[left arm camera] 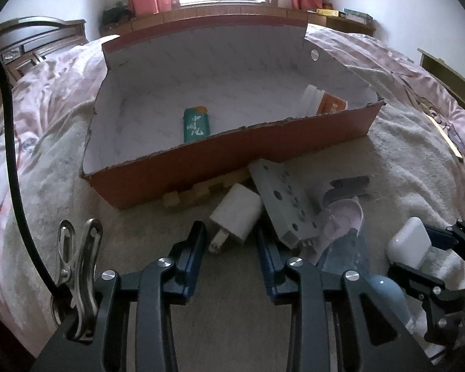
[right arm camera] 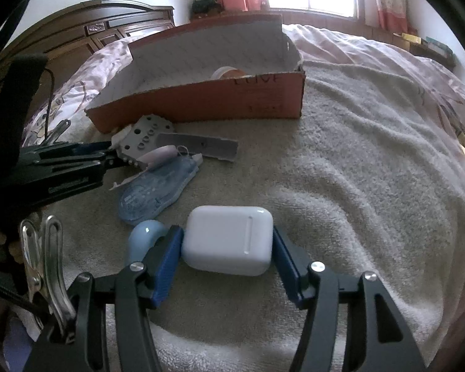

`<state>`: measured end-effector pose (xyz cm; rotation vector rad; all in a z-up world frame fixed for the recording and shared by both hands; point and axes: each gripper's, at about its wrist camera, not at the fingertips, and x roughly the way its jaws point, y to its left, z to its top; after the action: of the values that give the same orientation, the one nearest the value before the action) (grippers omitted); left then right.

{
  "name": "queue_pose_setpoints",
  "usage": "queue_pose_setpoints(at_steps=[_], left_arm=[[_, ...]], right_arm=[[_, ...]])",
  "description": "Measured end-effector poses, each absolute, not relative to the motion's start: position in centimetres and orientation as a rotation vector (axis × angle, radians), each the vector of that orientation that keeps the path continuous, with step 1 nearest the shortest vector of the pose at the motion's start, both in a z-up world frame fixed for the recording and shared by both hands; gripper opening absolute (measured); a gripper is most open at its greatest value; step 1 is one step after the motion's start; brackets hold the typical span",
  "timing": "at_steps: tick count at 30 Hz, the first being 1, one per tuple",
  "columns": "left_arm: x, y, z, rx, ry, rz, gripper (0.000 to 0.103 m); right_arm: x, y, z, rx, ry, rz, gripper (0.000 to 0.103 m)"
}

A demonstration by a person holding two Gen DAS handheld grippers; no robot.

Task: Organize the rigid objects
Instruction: 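Grasp the white earbud case with the right gripper while the left grasps the white plug, then carry the earbud case and plug into the box and open both grippers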

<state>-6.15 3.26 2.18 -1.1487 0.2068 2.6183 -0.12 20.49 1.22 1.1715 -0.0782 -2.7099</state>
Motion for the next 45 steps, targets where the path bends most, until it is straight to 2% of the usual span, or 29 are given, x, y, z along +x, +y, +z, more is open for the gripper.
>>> queue_pose_setpoints(at_steps=[11,15,23,26,28,45], left_arm=[[-6.7,3.4,2.1,-1.125,0.213,2.640,0.032],[-6.3,2.8,2.2,-1.127,0.160,2.642,0.028],[-5.2,1.0,2.4,-1.147,0.047,2.657,0.027],[-4.9,0.4,2.7,-1.141,0.014,2.667,0.027],[-4.7,0.1,2.9,-1.133,0.000,2.671,0.027],[-4.4,-0.9,6.0,-1.054,-0.041,2.681,0.027]], right_arm=[[-0.1,20.5,1.0,1.147,-0.071,-2.716,0.066],[0.0,20.5,1.0,1.136,-0.081,-2.716,0.067],[0.0,20.2,0.9,1.125,-0.068,-2.725,0.071],[0.1,20.5,1.0,1.125,-0.106,-2.723,0.069],[0.1,20.7,1.1,1.134,-0.113,-2.740,0.060],[-1.0,21.2,3.5,1.110,-0.182,-2.719,0.060]])
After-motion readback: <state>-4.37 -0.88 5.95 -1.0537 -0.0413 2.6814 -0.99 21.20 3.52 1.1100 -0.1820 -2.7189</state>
